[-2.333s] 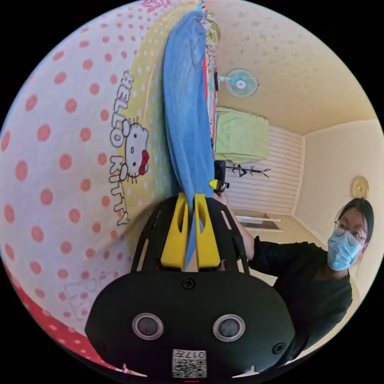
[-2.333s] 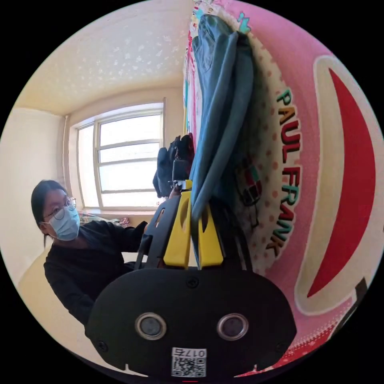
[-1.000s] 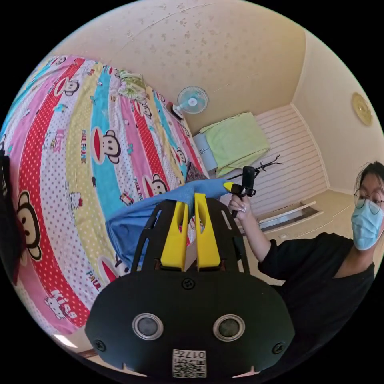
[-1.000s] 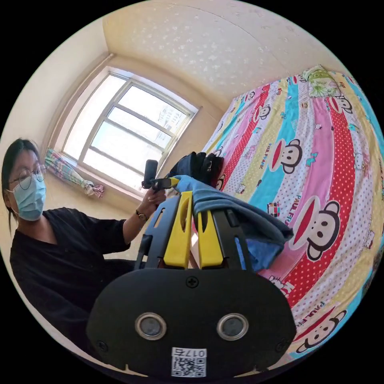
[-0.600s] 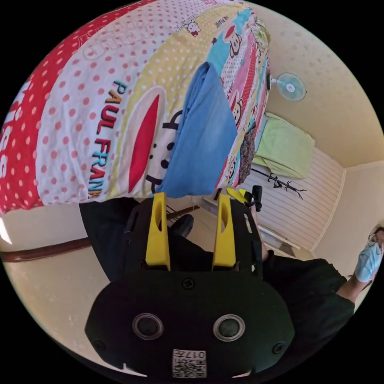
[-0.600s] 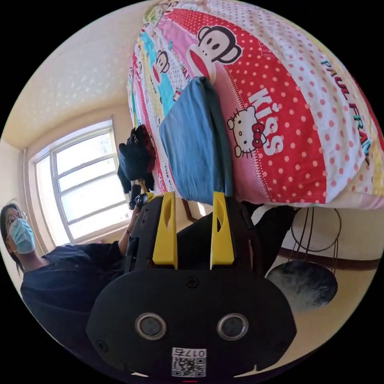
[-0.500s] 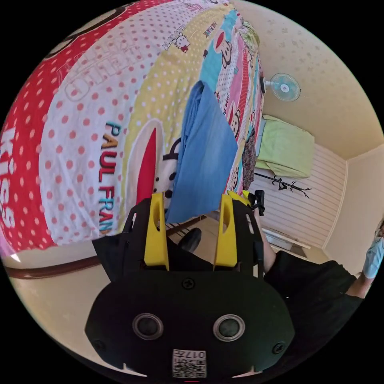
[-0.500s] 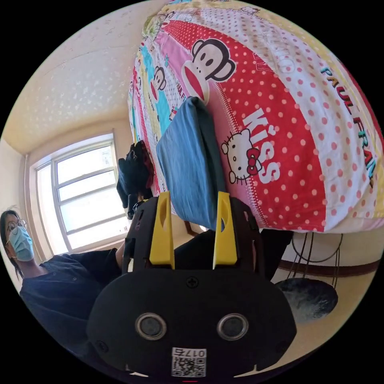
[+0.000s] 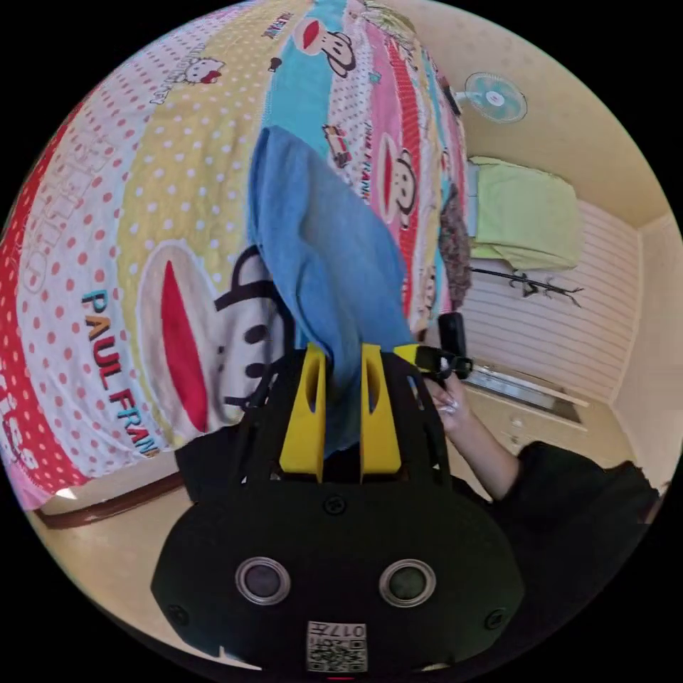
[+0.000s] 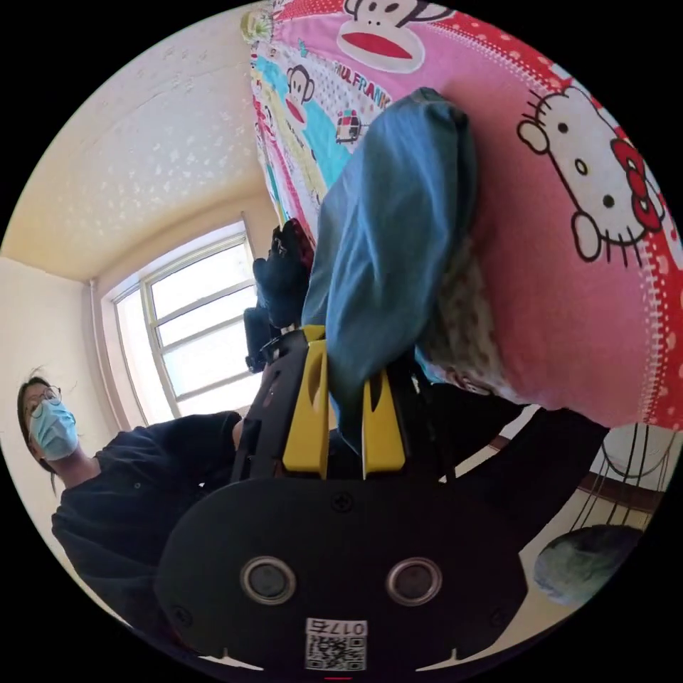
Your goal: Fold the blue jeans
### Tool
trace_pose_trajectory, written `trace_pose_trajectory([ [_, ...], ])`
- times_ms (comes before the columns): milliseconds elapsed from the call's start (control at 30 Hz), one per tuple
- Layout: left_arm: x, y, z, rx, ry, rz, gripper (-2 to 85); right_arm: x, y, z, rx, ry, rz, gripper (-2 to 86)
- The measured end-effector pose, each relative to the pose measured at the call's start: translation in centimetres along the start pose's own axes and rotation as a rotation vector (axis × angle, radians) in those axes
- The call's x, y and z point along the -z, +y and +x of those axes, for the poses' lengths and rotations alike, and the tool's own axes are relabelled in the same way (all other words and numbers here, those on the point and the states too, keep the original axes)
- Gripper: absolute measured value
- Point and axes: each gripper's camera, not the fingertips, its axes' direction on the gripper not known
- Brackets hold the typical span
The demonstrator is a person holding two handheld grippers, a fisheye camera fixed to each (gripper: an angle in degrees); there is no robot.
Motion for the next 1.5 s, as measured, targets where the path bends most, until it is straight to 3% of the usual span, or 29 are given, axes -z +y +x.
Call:
trace_pose_trajectory([
  [100, 1.4, -0.1, 5.2, -0.135, 0.032, -0.061, 7.8, 5.0, 1.9, -3.8, 0.104, -0.106, 0.034, 5.6],
  [300, -2.2, -3.1, 19.0, -0.379, 0.066, -0.073, 8.0, 19.2, 5.5, -12.4, 0.307, -0.015, 0.123, 5.2],
  [567, -17.4, -9.1, 31.0, -0.603, 0.036, -0.022, 8.3, 39.7, 9.7, -18.1, 0.447, 0.271, 0.347, 6.4],
  [633, -21.9, -10.8, 29.5, -0.514, -0.029, -0.044, 9.4, 42.9, 9.7, -16.3, 0.326, 0.358, 0.413, 8.2],
  [733, -27.6, -11.6, 22.7, -0.347, -0.1, -0.157, 10.5, 46.4, 10.8, -11.4, -0.083, 0.571, 0.53, 13.4],
  [800, -28.1, -10.3, 17.4, -0.255, -0.169, -0.165, 11.1, 45.8, 11.6, -10.4, -0.146, 0.653, 0.522, 15.1],
  [933, -22.8, -6.9, 4.8, -0.027, -0.425, -0.099, 19.1, 37.8, 9.3, -9.2, -0.148, 0.761, 0.326, 18.9],
  [1133, -8.8, -5.4, -6.5, 0.169, -0.69, 0.209, 21.8, 18.9, -0.5, -12.4, 0.091, 0.804, 0.096, 20.7],
  [1367, -0.2, -10.3, -11.9, 0.165, -0.897, 0.608, 27.3, 2.6, -10.9, -20.9, 0.417, 0.963, 0.338, 24.5],
  [1500, -2.4, -12.5, -19.0, 0.232, -0.935, 0.647, 28.8, -3.8, -12.9, -18.9, 0.433, 1.06, 0.449, 25.9],
])
